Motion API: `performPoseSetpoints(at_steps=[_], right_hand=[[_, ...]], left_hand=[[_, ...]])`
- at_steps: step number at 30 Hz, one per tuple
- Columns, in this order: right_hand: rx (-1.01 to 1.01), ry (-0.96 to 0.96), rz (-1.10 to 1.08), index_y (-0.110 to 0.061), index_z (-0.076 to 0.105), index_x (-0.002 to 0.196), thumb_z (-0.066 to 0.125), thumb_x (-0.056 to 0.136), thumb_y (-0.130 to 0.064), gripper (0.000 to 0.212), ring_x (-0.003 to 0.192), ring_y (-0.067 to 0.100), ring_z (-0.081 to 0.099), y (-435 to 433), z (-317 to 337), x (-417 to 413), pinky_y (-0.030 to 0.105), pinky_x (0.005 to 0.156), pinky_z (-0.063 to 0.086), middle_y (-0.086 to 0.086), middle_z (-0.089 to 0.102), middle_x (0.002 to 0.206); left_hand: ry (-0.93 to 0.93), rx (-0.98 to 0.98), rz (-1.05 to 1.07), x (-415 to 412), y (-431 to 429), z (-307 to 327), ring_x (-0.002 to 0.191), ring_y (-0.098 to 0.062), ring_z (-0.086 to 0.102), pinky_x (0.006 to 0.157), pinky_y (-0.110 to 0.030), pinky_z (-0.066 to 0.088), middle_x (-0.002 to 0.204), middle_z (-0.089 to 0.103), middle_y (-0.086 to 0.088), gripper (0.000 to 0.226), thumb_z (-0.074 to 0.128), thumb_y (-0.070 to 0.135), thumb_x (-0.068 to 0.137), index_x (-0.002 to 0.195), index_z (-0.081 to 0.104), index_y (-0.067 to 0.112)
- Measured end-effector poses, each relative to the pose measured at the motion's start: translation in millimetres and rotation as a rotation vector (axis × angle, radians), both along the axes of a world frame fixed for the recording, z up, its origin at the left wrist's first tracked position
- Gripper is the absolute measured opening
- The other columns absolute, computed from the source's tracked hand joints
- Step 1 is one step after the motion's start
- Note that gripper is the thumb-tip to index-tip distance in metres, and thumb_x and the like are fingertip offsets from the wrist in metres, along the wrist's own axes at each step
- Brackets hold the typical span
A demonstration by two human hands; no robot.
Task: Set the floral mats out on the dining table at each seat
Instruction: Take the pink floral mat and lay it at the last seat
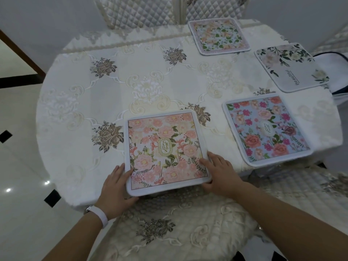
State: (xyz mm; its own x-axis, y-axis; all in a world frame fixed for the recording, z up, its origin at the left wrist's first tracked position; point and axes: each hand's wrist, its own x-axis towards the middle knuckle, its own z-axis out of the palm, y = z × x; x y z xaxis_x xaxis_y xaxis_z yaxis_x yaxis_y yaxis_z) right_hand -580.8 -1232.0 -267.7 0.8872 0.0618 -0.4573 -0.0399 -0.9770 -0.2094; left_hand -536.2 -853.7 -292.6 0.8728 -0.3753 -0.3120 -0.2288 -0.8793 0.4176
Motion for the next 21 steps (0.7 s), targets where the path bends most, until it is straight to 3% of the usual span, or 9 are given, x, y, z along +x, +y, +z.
performPoseSetpoints(at_steps=[16,21], right_hand=[[0.021,0.032,-0.026,-0.036,0.023,0.153,0.062,0.082,-0.056,0.084,0.149,0.027,0.014,3.9,7.7,0.6,0.048,0.118,0.02,0.006,0.012,0.165],[0.08,0.034,-0.115,-0.026,0.033,0.151,0.06,0.088,-0.044,0.071,0.144,0.026,0.028,11.6,29.9,-8.2,0.044,0.116,0.028,0.005,0.024,0.16]], left_hand=[[0.018,0.017,0.052,-1.4,-5.9,11.2,0.144,-0.033,0.022,0.116,-0.049,0.023,0.156,0.028,-0.015,0.101,0.064,0.067,0.057,0.142,0.042,0.015],[0.074,-0.027,0.057,-0.9,-10.4,29.7,0.144,-0.029,0.022,0.116,-0.044,0.025,0.159,0.02,-0.009,0.097,0.07,0.063,0.063,0.144,0.037,0.023]])
